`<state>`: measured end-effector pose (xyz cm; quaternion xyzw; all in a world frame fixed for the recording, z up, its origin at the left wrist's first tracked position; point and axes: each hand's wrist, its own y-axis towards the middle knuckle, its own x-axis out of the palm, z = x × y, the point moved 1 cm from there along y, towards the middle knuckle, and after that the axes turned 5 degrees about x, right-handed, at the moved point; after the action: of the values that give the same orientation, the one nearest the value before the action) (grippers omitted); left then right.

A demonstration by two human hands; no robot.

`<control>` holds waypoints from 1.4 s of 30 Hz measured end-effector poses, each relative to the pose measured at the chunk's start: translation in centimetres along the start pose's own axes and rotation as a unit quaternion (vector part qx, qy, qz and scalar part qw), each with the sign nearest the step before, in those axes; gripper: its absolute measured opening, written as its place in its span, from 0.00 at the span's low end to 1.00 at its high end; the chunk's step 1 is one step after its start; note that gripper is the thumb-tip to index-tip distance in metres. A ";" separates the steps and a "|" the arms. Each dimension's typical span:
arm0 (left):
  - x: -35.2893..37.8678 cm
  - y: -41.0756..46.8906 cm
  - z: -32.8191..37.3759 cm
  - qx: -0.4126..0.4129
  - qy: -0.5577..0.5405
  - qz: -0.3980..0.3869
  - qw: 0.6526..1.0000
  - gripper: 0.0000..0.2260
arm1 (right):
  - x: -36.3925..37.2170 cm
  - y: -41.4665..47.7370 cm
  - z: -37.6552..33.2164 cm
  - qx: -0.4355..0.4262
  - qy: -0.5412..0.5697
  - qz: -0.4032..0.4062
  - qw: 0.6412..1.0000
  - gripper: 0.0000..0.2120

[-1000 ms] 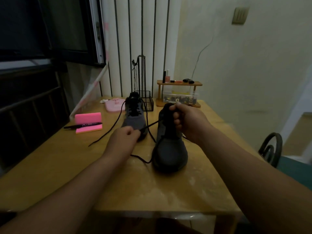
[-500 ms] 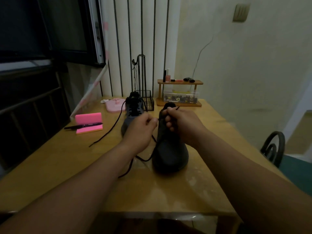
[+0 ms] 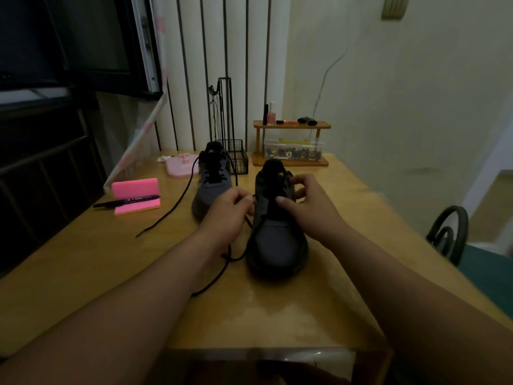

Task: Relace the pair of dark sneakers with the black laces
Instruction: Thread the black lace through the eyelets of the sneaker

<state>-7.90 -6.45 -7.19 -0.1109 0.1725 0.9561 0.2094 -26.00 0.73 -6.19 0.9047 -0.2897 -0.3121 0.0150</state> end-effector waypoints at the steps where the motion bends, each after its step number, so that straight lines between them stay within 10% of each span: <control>1: 0.5 0.1 -0.3 0.003 0.004 0.008 1.000 0.08 | 0.0 0.2 0.3 -0.017 -0.017 0.013 1.000 0.24; 11: 1.3 -0.8 -0.9 0.133 0.024 0.036 0.990 0.07 | -0.2 0.4 1.2 -0.116 -0.011 0.174 0.978 0.09; 17: 0.6 -1.4 -1.0 0.141 0.057 -0.042 0.987 0.07 | -1.7 1.6 -1.3 -0.150 -0.097 -0.064 0.982 0.07; 42: 1.0 2.0 1.0 0.191 0.258 -0.131 0.938 0.09 | -1.3 0.8 1.3 -0.174 -0.025 -0.072 0.982 0.08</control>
<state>-9.80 -7.41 -6.04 -0.3336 0.3838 0.8077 0.2984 -28.00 0.91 -6.37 0.8984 -0.1656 -0.3809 0.1424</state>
